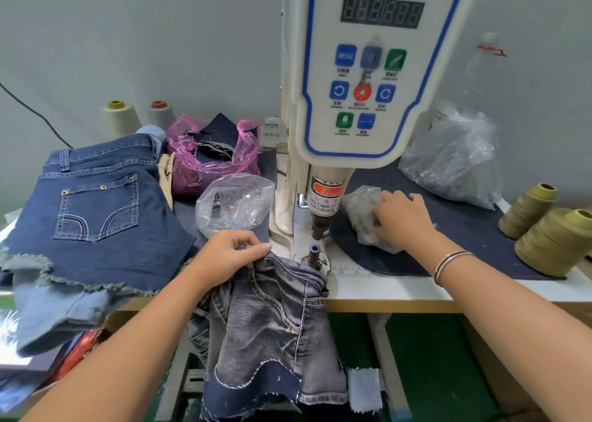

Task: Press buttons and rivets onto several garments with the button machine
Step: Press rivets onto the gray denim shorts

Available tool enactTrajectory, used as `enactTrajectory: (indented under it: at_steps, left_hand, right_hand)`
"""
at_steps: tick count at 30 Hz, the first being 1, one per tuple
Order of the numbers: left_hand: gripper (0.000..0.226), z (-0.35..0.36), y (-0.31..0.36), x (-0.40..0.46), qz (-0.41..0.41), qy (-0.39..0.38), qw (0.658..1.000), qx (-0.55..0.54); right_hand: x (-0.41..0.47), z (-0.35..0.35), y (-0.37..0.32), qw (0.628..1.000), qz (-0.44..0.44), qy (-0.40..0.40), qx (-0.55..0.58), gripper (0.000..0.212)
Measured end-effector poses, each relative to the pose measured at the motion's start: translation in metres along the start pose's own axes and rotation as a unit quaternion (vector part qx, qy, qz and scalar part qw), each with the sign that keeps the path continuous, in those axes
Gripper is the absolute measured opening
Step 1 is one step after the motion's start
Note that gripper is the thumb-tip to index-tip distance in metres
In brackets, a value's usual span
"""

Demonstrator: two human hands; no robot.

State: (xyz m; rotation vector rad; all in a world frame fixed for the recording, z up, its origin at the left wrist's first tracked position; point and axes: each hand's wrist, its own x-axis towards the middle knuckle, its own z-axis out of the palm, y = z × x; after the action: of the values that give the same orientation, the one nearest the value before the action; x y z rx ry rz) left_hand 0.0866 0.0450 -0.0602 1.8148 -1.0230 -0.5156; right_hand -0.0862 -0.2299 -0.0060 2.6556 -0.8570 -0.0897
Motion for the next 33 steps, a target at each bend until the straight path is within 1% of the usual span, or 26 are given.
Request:
enactTrajectory:
  at_steps: [3, 5, 7, 10, 13, 15, 19, 24, 28, 33]
  left_hand:
    - [0.044, 0.001, -0.001, 0.001, -0.001, 0.0, 1.0, -0.009]
    - [0.044, 0.001, -0.002, 0.0, -0.002, 0.001, 1.0, -0.011]
    - [0.043, 0.001, -0.002, 0.0, -0.002, 0.001, 1.0, -0.012]
    - [0.043, 0.001, -0.002, 0.001, 0.0, -0.002, 1.0, -0.018]
    - [0.047, 0.001, -0.003, 0.002, 0.001, -0.004, 1.0, -0.026]
    - [0.051, 0.001, -0.004, 0.002, 0.0, -0.005, 1.0, -0.031]
    - [0.054, 0.001, -0.004, 0.002, -0.004, -0.001, 0.999, -0.046]
    - [0.045, 0.002, -0.002, 0.003, -0.003, 0.003, 0.998, -0.055]
    - [0.043, 0.002, -0.002, 0.002, -0.008, 0.007, 0.999, -0.053]
    - [0.046, 0.002, -0.001, 0.002, -0.012, 0.006, 0.998, -0.053]
  right_hand:
    - [-0.005, 0.001, 0.005, 0.999, 0.001, 0.013, 0.048, 0.027]
    - [-0.006, 0.001, 0.005, 0.999, -0.01, -0.005, 0.04, 0.027]
    - [-0.004, 0.0, 0.003, 0.999, -0.024, -0.02, 0.012, 0.026]
    - [0.0, 0.001, -0.001, 0.997, -0.047, -0.02, -0.055, 0.024]
    - [0.001, 0.006, -0.002, 0.993, -0.055, 0.01, -0.103, 0.025]
    - [0.0, 0.008, -0.002, 0.992, -0.058, 0.023, -0.112, 0.024]
    - [-0.001, 0.009, -0.001, 0.991, -0.062, 0.048, -0.109, 0.022]
    - [0.0, 0.012, -0.003, 0.992, -0.057, 0.055, -0.103, 0.022]
    - [0.004, 0.008, -0.002, 0.992, -0.067, 0.058, -0.089, 0.021]
    - [0.002, 0.009, 0.003, 0.991, -0.076, 0.077, -0.08, 0.023]
